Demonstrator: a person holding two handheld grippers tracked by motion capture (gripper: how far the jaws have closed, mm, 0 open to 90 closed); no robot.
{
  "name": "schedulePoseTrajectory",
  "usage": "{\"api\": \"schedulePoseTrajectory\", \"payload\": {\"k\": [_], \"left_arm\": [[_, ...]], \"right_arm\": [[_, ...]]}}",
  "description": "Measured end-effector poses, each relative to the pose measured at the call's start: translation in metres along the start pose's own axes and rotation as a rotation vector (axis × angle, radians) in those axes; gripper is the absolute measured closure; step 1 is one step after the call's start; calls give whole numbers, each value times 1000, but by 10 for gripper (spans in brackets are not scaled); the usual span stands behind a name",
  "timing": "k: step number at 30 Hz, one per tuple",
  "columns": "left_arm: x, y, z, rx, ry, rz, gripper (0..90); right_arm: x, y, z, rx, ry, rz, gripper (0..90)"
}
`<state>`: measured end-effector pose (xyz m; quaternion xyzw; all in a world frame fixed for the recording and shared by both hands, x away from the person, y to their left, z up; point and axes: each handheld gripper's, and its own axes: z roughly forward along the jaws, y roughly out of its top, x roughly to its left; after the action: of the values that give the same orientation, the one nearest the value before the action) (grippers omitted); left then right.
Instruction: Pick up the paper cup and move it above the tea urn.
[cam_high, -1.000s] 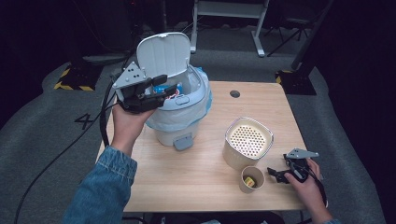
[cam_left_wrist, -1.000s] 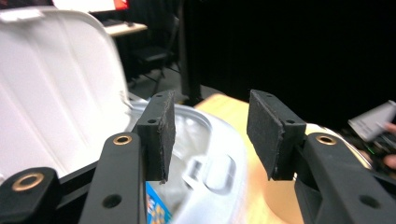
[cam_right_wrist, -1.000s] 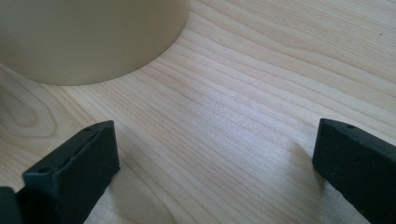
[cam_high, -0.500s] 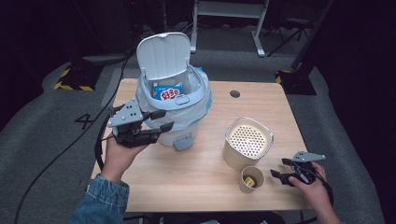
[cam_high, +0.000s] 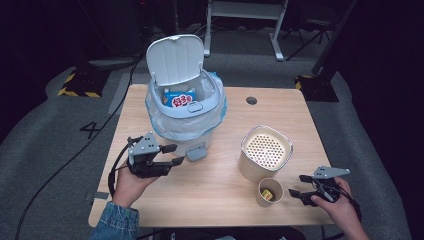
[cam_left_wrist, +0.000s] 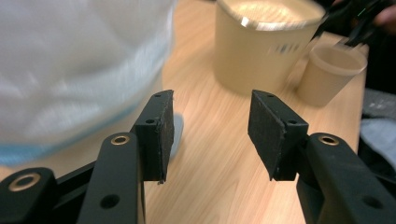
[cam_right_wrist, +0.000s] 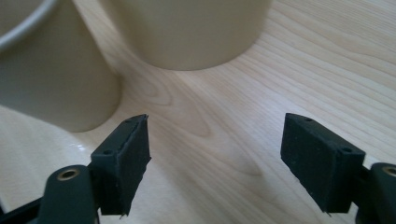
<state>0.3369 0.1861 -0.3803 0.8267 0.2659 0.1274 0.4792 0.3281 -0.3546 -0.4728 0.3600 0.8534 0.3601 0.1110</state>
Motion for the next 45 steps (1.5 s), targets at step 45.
{"api": "schedulePoseTrajectory", "payload": {"k": [45], "left_arm": [[14,-87,64,377,57,-84,490]], "right_arm": [[58,7,23,-116,219,-190,251]]}}
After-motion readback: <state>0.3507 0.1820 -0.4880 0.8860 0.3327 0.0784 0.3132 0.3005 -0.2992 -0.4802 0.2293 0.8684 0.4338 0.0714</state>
